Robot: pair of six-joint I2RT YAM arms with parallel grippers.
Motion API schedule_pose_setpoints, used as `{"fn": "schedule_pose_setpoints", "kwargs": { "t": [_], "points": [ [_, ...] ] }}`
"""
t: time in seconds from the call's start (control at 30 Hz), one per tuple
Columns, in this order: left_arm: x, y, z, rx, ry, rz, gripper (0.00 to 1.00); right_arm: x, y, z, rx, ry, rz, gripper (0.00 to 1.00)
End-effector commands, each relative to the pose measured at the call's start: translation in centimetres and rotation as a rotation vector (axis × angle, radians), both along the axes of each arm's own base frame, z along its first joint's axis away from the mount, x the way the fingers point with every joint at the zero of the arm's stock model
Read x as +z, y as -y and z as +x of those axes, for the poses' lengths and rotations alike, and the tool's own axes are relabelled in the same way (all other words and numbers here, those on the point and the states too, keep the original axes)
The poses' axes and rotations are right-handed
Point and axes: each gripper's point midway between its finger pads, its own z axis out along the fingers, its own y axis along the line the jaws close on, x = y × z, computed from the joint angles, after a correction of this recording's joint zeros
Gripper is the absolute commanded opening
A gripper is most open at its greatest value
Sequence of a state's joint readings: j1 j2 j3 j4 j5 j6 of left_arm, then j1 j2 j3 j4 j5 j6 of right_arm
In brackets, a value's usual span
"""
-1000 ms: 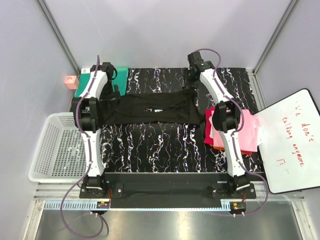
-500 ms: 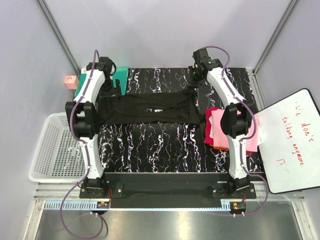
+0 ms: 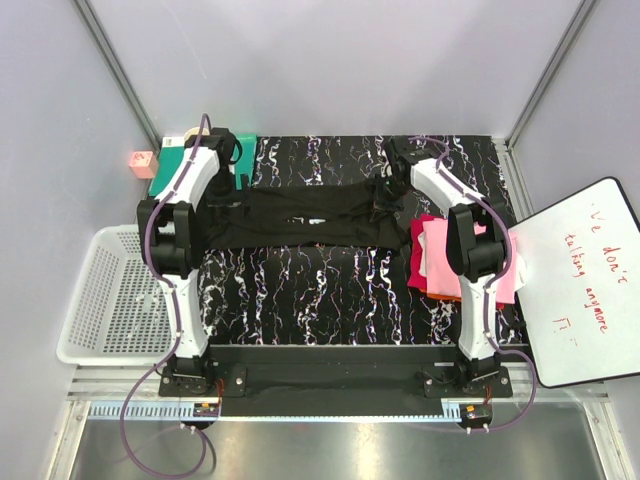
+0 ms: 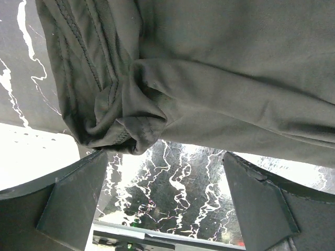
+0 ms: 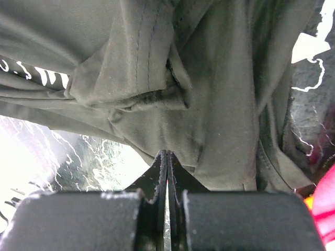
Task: Fold and stack the t-shirts
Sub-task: Fold the tshirt
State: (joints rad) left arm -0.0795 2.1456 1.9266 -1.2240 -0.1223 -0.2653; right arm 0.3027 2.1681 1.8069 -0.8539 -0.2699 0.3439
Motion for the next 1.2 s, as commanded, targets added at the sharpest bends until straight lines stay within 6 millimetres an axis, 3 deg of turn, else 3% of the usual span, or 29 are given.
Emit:
{"fn": "schedule_pose_setpoints", "kwargs": {
  "t": [0.0,0.23,0.67,0.7,0.73,0.83,0.9,1.0,1.03,1.17],
  "points": [
    [3.6,0.4,0.9,-0.008,0.118,-0.032,0.99,0.1,-1.5,1.4,0.028,0.057,0.035,0.0],
    [3.6,-0.2,0.5,-0.016,0.111,-0.002,0.99,-1.4,-2.4,4.3,0.028,0.076,0.026,0.0],
    [2.9,-0.3,-0.1,-0.024,0.086,0.006,0.99,1.5,-5.2,11.8,-0.017,0.243,0.037,0.0],
    [2.9,-0.3,0.0,-0.027,0.085,0.008,0.99,1.2,-5.7,12.1,-0.016,0.248,0.038,0.0],
    [2.8,-0.4,-0.1,-0.03,0.081,0.009,0.99,-0.2,-6.0,12.2,-0.014,0.231,0.037,0.0],
    [2.7,-0.5,-0.2,-0.039,0.075,0.017,0.99,-1.0,-6.8,12.8,-0.01,0.24,0.048,0.0],
    [2.9,-0.5,-0.3,-0.04,0.078,0.014,0.99,-0.3,-7.1,13.0,-0.005,0.263,0.046,0.0],
    [3.1,-0.2,-0.4,-0.041,0.08,0.0,0.99,2.6,-6.9,13.0,-0.003,0.315,0.041,0.0],
    [2.9,-0.2,-0.5,-0.041,0.076,-0.001,0.99,4.4,-6.5,12.7,-0.002,0.344,0.028,0.0],
    [2.3,-0.1,-0.4,-0.042,0.066,-0.008,0.99,8.0,-4.6,11.0,0.005,0.381,-0.012,0.0]
  ]
}}
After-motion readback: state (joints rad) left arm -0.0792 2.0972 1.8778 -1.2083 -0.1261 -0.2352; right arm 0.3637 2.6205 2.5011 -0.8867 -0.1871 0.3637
